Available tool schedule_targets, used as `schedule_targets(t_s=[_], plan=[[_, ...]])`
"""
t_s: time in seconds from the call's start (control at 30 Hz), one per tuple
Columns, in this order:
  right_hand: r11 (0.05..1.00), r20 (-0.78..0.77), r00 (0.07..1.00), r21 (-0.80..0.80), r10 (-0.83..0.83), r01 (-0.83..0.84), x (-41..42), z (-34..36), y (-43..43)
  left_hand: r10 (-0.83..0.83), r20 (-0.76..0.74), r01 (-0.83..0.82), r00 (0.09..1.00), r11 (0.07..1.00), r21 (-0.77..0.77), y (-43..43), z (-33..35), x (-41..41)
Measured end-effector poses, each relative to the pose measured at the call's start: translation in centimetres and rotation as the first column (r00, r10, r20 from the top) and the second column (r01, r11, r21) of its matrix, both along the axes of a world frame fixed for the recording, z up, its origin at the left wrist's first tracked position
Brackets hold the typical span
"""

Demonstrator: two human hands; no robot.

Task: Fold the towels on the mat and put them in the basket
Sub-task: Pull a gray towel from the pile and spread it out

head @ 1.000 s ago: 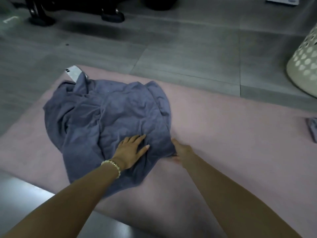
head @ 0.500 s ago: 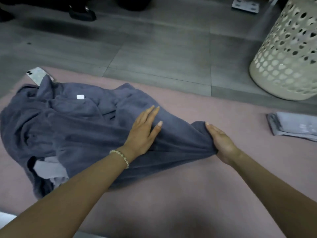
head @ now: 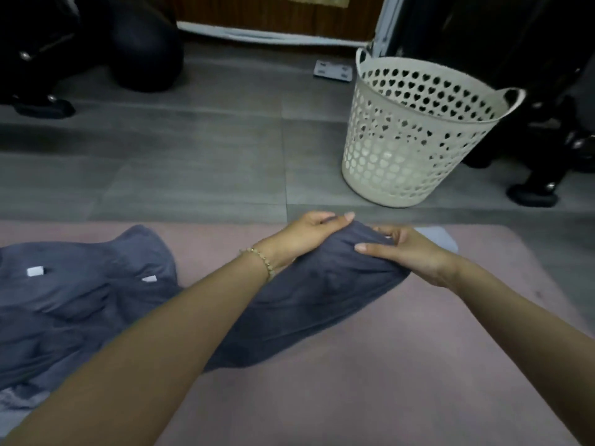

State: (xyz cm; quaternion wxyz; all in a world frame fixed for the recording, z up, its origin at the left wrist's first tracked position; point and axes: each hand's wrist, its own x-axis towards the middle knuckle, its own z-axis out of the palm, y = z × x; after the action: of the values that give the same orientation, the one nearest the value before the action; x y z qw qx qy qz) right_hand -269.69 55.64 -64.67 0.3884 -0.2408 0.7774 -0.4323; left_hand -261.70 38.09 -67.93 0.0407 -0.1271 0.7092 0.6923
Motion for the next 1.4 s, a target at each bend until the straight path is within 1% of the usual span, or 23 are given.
schedule_targets(t_s=[0.03, 0.1, 0.2, 0.3, 0.4, 0.53, 0.6, 0.67, 0.73, 0.83, 0.87, 0.93, 1.0, 1.07, 1.13, 1.2, 1.3, 1.4], plan=[[0.998, -0.020, 0.999, 0.058, 0.040, -0.039, -0.1, 1.5, 0.5, 0.014, -0.048, -0.013, 0.999, 1.000, 0.022, 0.5, 2.4, -0.4], [0.988, -0.048, 0.995, 0.132, 0.088, -0.081, 0.2, 4.7, 1.2, 0.041, -0.135, -0.040, 0.990, 0.999, 0.005, 1.2, 7.5, -0.8], [0.987, -0.082, 0.989, 0.117, 0.120, -0.110, 1.6, 9.5, 1.6, 0.102, -0.257, -0.118, 0.961, 0.992, -0.047, 1.4, 14.9, -0.3], [0.991, -0.142, 0.985, 0.099, 0.103, -0.089, 3.2, 14.0, 2.5, 0.222, -0.368, -0.270, 0.903, 0.959, -0.082, 1.0, 21.4, 1.5], [0.993, -0.192, 0.977, 0.090, 0.094, -0.077, 5.0, 17.9, 4.1, 0.369, -0.408, -0.427, 0.835, 0.902, -0.060, 0.1, 26.8, 4.1], [0.986, -0.308, 0.945, 0.152, 0.110, -0.065, 6.9, 22.2, 7.3, 0.469, -0.445, -0.545, 0.763, 0.837, -0.051, -0.6, 31.7, 8.4], [0.992, -0.356, 0.931, 0.117, 0.078, -0.038, 7.5, 23.6, 9.0, 0.523, -0.461, -0.593, 0.717, 0.805, -0.008, -0.9, 33.4, 10.6], [0.999, -0.373, 0.927, 0.042, 0.027, -0.012, 8.4, 24.6, 10.5, 0.556, -0.483, -0.615, 0.677, 0.787, 0.044, -1.2, 34.4, 12.5], [0.998, -0.390, 0.920, -0.053, -0.035, 0.015, 9.1, 25.5, 11.7, 0.552, -0.500, -0.609, 0.667, 0.791, 0.063, -1.4, 34.9, 14.0], [0.986, -0.440, 0.892, -0.165, -0.105, 0.035, 9.5, 27.0, 12.7, 0.544, -0.507, -0.595, 0.669, 0.800, 0.073, -1.9, 35.0, 15.4], [0.980, -0.447, 0.884, -0.190, -0.135, 0.054, 9.5, 27.4, 12.9, 0.537, -0.515, -0.597, 0.668, 0.800, 0.060, -2.1, 34.8, 15.7], [0.969, -0.423, 0.888, -0.233, -0.181, 0.086, 9.3, 28.3, 13.0, 0.520, -0.521, -0.615, 0.677, 0.789, -0.011, -2.6, 34.0, 16.0], [0.966, -0.412, 0.888, -0.233, -0.203, 0.113, 9.0, 28.3, 12.7, 0.510, -0.496, -0.623, 0.702, 0.778, -0.082, -2.8, 32.2, 16.0], [0.974, -0.400, 0.894, -0.183, -0.200, 0.135, 8.7, 26.8, 11.8, 0.506, -0.458, -0.628, 0.731, 0.762, -0.159, -3.0, 29.3, 15.6], [0.979, -0.369, 0.910, -0.148, -0.189, 0.144, 8.2, 23.7, 10.5, 0.498, -0.421, -0.624, 0.758, 0.741, -0.247, -3.8, 25.4, 15.1], [0.981, -0.323, 0.928, -0.112, -0.188, 0.160, 7.6, 19.6, 8.7, 0.495, -0.350, -0.600, 0.795, 0.723, -0.342, -4.9, 20.9, 14.5], [0.989, -0.222, 0.964, -0.047, -0.147, 0.140, 7.0, 12.5, 5.5, 0.477, -0.151, -0.486, 0.866, 0.730, -0.480, -6.2, 13.5, 13.3], [0.995, -0.141, 0.985, 0.008, -0.101, 0.104, 6.2, 4.6, 1.8, 0.422, 0.031, -0.345, 0.906, 0.780, -0.522, -6.2, 6.3, 12.1]])
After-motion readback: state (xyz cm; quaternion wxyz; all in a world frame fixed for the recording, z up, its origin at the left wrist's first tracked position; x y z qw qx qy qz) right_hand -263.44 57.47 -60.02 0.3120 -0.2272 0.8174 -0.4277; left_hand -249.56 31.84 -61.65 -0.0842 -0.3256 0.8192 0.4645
